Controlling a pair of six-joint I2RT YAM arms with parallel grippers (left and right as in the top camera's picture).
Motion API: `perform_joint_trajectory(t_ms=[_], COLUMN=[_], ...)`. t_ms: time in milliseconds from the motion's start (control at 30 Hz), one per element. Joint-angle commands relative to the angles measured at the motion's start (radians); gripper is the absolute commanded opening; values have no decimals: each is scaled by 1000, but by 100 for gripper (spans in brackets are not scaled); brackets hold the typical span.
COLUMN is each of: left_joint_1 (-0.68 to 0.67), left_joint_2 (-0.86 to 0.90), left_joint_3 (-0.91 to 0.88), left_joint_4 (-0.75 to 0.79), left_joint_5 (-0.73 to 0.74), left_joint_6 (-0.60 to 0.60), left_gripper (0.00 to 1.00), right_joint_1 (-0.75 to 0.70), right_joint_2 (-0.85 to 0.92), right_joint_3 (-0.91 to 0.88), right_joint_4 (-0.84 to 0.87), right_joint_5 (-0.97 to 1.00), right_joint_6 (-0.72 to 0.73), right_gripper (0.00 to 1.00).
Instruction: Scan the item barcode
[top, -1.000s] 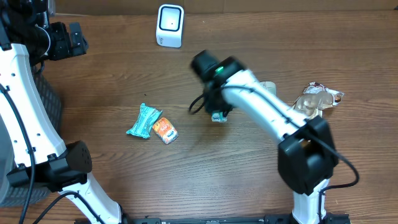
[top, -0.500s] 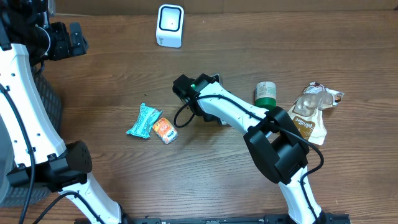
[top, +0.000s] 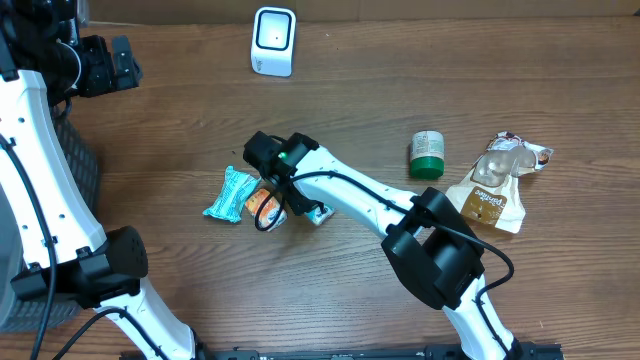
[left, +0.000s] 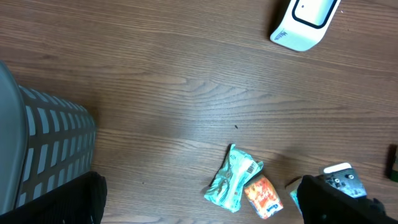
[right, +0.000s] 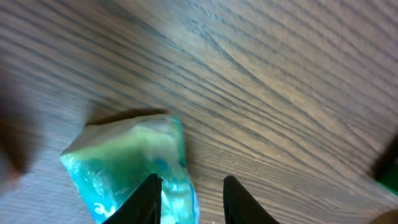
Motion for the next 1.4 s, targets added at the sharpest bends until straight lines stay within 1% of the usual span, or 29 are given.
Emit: perform_joint_trajectory(t_ms=[0, 67, 133, 200, 367, 500, 567, 700, 733, 767, 800, 833, 1000, 1167, 1267, 1367], left_joint_1=[-3, -3, -3, -3, -3, -3, -3, -3, -3, -3, -3, -3, -3, -3, -3, -3], left_joint_2=[-13, -13, -13, -13, -13, -13, -13, -13, -13, -13, -13, -13, -13, -13, -13, -13], left_joint_3=[14, 14, 14, 14, 14, 14, 14, 14, 14, 14, 14, 14, 14, 14, 14, 14], left_joint_4=[1, 1, 1, 1, 1, 1, 1, 1, 1, 1, 1, 1, 1, 1, 1, 1], left_joint_5=[1, 1, 1, 1, 1, 1, 1, 1, 1, 1, 1, 1, 1, 1, 1, 1], left_joint_6=[12, 12, 12, 12, 12, 12, 12, 12, 12, 12, 12, 12, 12, 12, 12, 12], left_gripper=[100, 100, 100, 100, 99, 100, 100, 100, 100, 100, 100, 100, 100, 100, 100, 100], right_joint_1=[-9, -4, 4, 12, 25, 25, 21, 21, 20, 20, 20, 20, 20, -11, -90, -177], right_joint_2=[-27, -27, -27, -25, -25, -25, -25, -25, -25, -25, -25, -26, -48, -156, -231, -241], right_joint_3=[80, 105, 106, 90, 6, -71, -120, -166, -171, -171, -170, -167, -114, -31, -30, -31], right_joint_4=[-40, -67, -78, -80, -53, 7, 64, 110, 115, 116, 116, 116, 79, 47, 84, 121], right_joint_5=[-33, -85, -169, -211, -220, -219, -216, -167, -150, -137, -130, -130, -170, -374, -623, -869], right_joint_6=[-10, -49, -87, -111, -134, -164, -185, -187, -186, -186, -186, -185, -181, -182, -182, -188], right_gripper=[36, 37, 37, 37, 35, 35, 36, 36, 33, 27, 6, 4, 4, 4, 4, 4])
